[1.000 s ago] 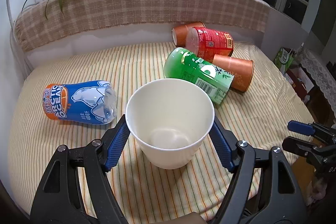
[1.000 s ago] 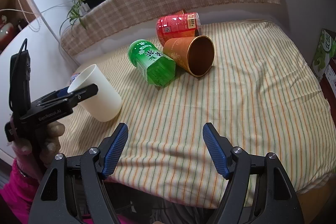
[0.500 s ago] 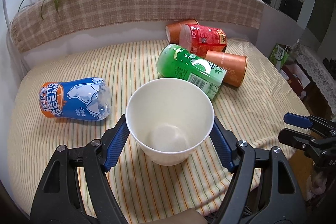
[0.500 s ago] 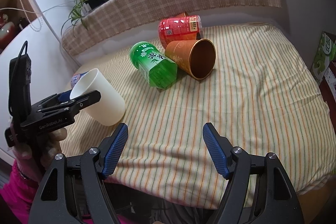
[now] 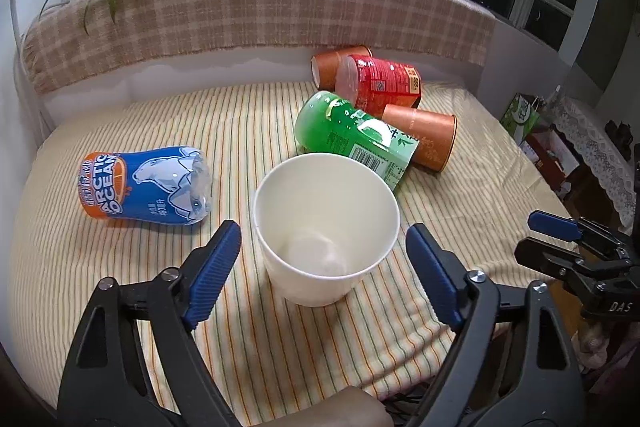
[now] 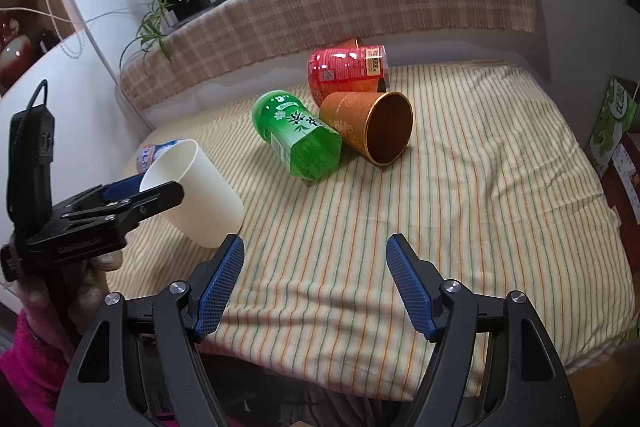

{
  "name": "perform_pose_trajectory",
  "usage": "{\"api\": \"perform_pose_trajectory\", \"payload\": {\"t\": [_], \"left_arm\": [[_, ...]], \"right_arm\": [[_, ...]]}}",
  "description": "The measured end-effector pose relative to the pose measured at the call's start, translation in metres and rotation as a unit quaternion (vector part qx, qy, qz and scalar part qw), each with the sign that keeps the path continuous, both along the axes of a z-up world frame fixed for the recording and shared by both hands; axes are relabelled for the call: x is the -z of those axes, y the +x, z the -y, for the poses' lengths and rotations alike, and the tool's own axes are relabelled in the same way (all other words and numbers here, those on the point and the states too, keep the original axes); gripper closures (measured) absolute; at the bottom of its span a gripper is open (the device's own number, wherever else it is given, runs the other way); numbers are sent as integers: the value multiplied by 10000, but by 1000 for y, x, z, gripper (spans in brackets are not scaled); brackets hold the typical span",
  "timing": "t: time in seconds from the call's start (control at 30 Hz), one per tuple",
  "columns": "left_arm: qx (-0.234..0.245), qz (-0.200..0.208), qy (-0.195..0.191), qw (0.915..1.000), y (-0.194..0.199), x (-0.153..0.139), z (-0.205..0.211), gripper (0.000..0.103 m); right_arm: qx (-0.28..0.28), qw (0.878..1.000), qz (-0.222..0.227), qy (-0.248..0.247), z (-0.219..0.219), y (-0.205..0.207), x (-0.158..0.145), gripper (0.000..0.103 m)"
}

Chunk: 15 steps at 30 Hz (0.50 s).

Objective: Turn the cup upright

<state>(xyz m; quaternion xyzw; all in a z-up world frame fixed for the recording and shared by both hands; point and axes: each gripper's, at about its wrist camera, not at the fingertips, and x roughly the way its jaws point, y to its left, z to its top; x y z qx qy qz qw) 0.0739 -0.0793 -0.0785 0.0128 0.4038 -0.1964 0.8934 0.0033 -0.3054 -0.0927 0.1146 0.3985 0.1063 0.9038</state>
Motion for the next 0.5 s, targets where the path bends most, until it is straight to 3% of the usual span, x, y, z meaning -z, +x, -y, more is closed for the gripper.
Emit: {"api": "perform_pose_trajectory", "payload": {"t": [0.5], "left_arm": [[-187, 498, -84, 9986, -27, -29, -20, 14]], "right_arm": [[-61, 9986, 398, -341, -17, -4, -17, 30]]}}
